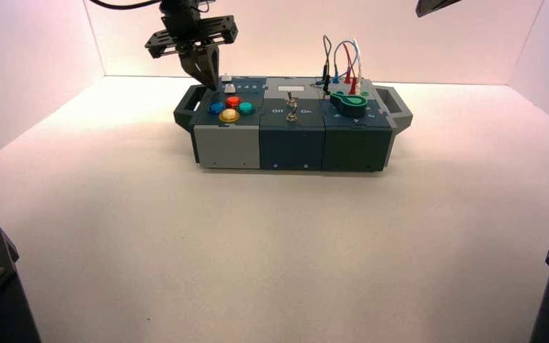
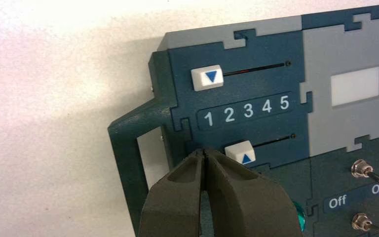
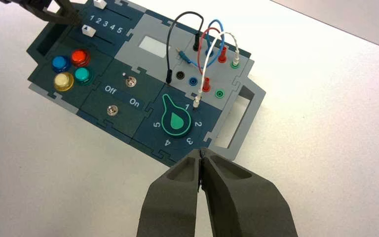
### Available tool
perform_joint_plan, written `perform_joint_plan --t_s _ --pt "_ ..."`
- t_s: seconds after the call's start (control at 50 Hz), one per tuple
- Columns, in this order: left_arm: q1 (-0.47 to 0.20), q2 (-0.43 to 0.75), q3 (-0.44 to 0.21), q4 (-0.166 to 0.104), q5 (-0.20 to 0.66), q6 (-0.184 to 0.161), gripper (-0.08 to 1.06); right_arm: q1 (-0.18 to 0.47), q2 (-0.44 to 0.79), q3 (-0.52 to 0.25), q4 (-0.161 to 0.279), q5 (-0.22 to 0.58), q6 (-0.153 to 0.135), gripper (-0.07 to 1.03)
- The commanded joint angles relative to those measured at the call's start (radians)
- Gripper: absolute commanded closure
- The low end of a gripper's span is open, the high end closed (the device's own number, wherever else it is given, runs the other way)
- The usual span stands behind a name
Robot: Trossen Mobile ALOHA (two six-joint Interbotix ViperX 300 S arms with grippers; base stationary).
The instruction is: Move the bottom slider to position 3.
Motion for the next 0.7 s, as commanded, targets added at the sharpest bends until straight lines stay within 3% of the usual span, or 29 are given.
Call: perform_joint_plan --t_s 0.02,0.7 --pt "-0.018 -0.041 -0.015 -0.008 -0.002 -0.002 1.00 0.002 -0.006 -0.011 0.002 -0.008 -0.005 0.98" --pt "-0.035 -0.020 -0.041 -0.009 0.009 -0.014 1.00 0.002 -0.005 -0.011 0.002 -0.006 -0.005 0.98"
